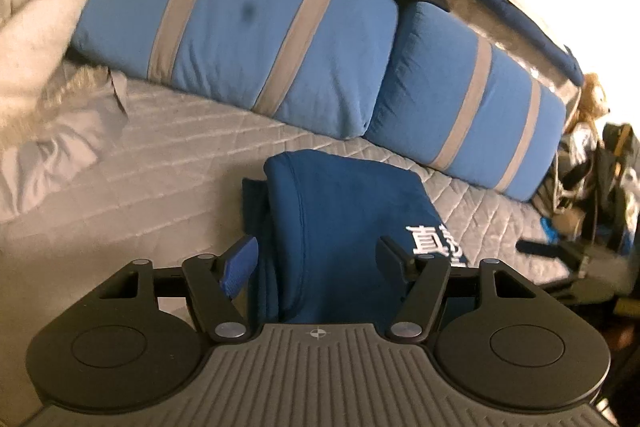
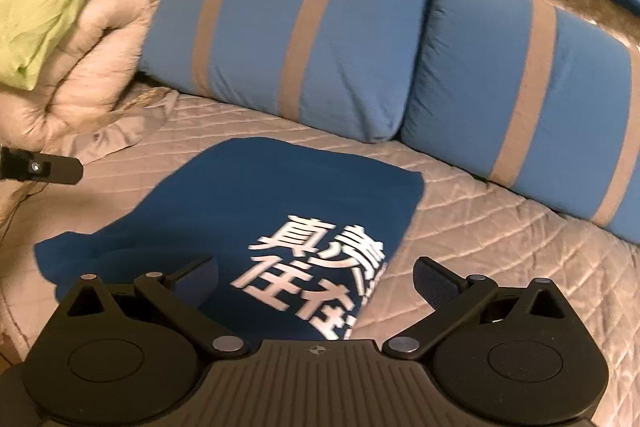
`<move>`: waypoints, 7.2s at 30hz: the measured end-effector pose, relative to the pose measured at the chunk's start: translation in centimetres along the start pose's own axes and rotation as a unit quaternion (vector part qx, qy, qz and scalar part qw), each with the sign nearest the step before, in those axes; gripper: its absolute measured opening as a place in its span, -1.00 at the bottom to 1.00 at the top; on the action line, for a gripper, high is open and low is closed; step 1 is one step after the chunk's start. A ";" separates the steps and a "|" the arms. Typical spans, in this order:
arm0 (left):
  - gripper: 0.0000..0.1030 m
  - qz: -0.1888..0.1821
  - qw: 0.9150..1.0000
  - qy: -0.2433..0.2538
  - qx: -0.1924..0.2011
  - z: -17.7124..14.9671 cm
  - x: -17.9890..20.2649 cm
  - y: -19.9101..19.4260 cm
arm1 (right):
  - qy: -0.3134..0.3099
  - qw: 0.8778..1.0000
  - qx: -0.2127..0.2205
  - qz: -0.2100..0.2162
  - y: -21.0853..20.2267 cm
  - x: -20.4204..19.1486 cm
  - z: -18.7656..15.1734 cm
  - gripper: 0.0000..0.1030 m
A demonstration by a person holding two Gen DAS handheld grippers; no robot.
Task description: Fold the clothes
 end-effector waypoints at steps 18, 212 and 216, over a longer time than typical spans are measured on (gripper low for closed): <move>-0.06 -0.046 0.985 -0.135 -0.101 -3.3 -3.4 3.0 | 0.100 0.994 -0.041 0.021 0.7 3.4 -2.3 1.00; 0.47 0.132 0.972 0.195 0.015 -4.8 -0.3 -4.0 | 0.072 0.988 0.001 -0.134 -26.4 26.6 -6.0 1.00; 0.48 0.151 0.970 0.191 -0.007 -6.7 -2.7 -3.3 | 0.092 0.986 -0.014 -0.136 -26.1 27.9 -9.7 1.00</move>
Point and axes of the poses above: each gripper's, at about its wrist camera, not at the fingertips, and y roughly the way its jaws point, x to its right, z to its top, the point moved 7 cm from there along y, roughly the way its jaws point, and after that the axes turned 11 degrees about x, right-handed, at the moved point
